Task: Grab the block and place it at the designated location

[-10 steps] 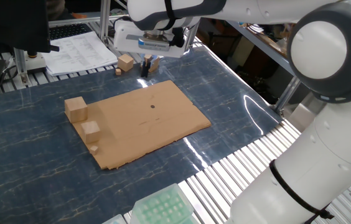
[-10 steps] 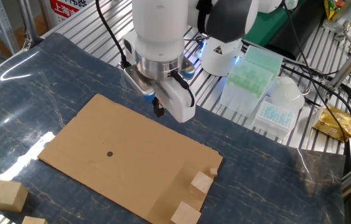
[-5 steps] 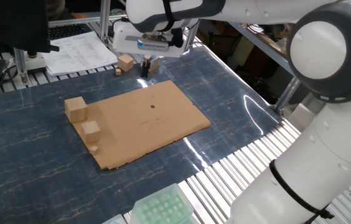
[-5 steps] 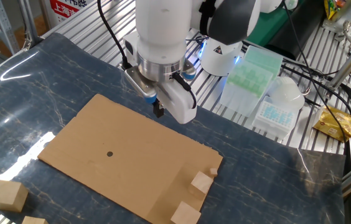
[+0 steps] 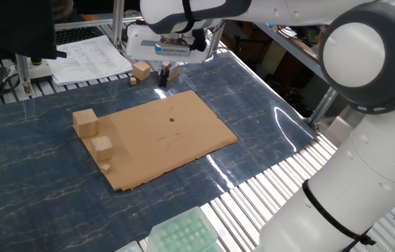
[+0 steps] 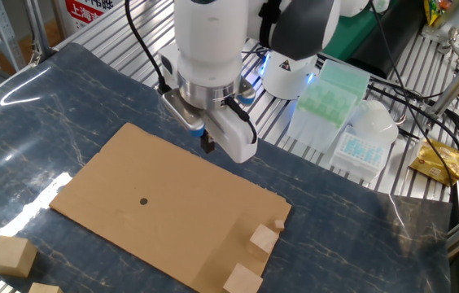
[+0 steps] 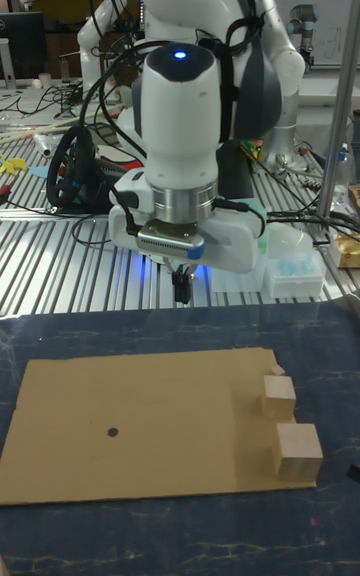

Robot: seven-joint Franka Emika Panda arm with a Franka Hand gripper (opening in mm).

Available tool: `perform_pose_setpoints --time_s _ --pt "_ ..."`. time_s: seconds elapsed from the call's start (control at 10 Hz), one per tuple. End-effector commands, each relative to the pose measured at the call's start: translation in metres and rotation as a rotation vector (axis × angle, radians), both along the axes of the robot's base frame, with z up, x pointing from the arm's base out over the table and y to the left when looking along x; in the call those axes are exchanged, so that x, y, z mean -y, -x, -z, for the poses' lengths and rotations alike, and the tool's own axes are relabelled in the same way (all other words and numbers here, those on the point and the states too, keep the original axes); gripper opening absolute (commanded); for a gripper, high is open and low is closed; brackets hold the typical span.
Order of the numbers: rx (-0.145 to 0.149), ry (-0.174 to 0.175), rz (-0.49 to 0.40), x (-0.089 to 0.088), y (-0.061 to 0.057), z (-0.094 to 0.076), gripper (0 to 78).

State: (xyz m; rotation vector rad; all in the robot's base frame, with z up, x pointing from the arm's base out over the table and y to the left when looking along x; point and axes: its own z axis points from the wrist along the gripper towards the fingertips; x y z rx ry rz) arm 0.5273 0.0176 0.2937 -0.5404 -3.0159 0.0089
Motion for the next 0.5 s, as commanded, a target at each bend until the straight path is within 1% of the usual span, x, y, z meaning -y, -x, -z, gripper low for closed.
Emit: perform_pose_setpoints --time_s 0.1,0.2,0.5 --pt "-0.007 -0.027 -0.011 0.0 -0.001 -0.001 0.0" --pt "-0.006 -0.035 -0.029 0.0 -0.001 -0.001 0.0" --pt "0.004 -0.035 -0.053 -0.011 -0.005 0.005 0.0"
